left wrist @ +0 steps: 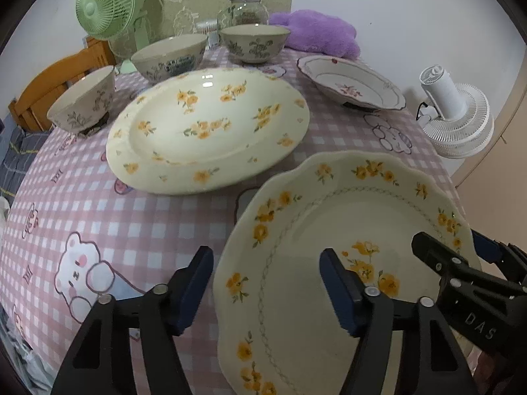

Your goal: Organize plates and bowls

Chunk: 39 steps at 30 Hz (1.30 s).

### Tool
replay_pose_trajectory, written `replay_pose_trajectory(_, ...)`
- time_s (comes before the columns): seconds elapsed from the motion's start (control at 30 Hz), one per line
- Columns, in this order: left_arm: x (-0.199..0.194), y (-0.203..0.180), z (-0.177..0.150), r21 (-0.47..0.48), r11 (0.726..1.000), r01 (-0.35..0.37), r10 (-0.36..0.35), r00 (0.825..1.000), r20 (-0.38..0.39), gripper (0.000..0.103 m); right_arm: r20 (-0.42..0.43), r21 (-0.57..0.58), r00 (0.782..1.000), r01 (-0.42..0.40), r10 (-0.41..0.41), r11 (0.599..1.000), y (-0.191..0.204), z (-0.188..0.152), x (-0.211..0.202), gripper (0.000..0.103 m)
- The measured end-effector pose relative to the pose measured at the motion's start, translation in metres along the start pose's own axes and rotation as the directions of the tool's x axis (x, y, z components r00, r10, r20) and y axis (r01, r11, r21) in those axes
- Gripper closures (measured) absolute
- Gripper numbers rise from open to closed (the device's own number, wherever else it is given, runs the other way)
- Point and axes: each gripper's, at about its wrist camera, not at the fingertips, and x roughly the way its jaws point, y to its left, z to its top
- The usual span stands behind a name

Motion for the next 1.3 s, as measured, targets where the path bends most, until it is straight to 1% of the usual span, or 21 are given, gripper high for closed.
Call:
replay_pose_trajectory(0.03, 0.002, -0.001, -0.001, 0.005, 1.0, -0.001, 0.001, 1.0, -0.015, 0.037, -0.008, -0.005, 1.0, -0.003, 0.003, 1.0, 0.0, -0.001, 0.002, 0.029)
replay_pose_trajectory(0.07, 0.002, -0.002, -0.001, 0.003, 1.0, 0.01, -0.01, 1.0, -0.011, 0.037, -0.017, -0.01, 1.0, -0.011, 0.011, 1.0, 0.0, -0.002, 0.004, 0.03)
replay_pose_trajectory(0.23, 0.003, -0.004, -0.001, 0.0, 1.0, -0.004, 0.004, 1.0, -0.013, 0.036, -0.042, -0.016, 0.999, -0.032, 0.031, 0.999, -0.002, -0.004, 0.009, 0.033)
replay_pose_trajectory(0.43, 0.003, -0.006, 0.001, 0.002, 1.0, -0.018, 0.018, 1.0, -0.025, 0.036, -0.057, -0.022, 0.998, -0.027, 0.026, 0.999, -0.001, -0.004, 0.008, 0.033)
replay_pose_trajectory(0.53, 0.001, -0.006, 0.0, 0.003, 1.0, -0.018, 0.018, 0.999, -0.044, 0.036, -0.075, -0.016, 0.997, -0.029, 0.028, 0.999, -0.001, -0.004, 0.007, 0.033)
replay_pose_trajectory(0.6, -0.003, -0.006, 0.0, 0.013, 0.999, -0.031, 0.032, 0.998, -0.055, 0.036, -0.088, -0.012, 0.996, -0.03, 0.029, 0.999, 0.0, -0.004, 0.006, 0.033)
replay_pose_trajectory(0.7, -0.015, -0.006, 0.003, 0.028, 0.998, -0.048, 0.049, 0.998, -0.03, 0.036, -0.077, -0.017, 0.997, -0.016, 0.015, 1.0, 0.004, 0.0, -0.003, 0.033)
replay_pose_trajectory(0.9, -0.029, 0.014, 0.011, -0.029, 0.999, -0.014, 0.013, 1.0, -0.028, 0.036, -0.025, -0.051, 1.0, -0.002, 0.001, 0.999, 0.023, 0.01, -0.026, 0.033)
replay_pose_trajectory(1.07, -0.038, 0.037, 0.013, -0.031, 1.0, 0.003, -0.003, 1.0, -0.006, 0.036, -0.007, -0.045, 1.0, 0.008, -0.008, 0.999, 0.042, 0.016, -0.035, 0.033)
replay_pose_trajectory(1.3, -0.05, 0.081, 0.021, -0.013, 1.0, 0.028, -0.028, 0.999, 0.02, 0.037, 0.011, -0.03, 0.999, 0.032, -0.031, 0.999, 0.089, 0.018, -0.046, 0.033)
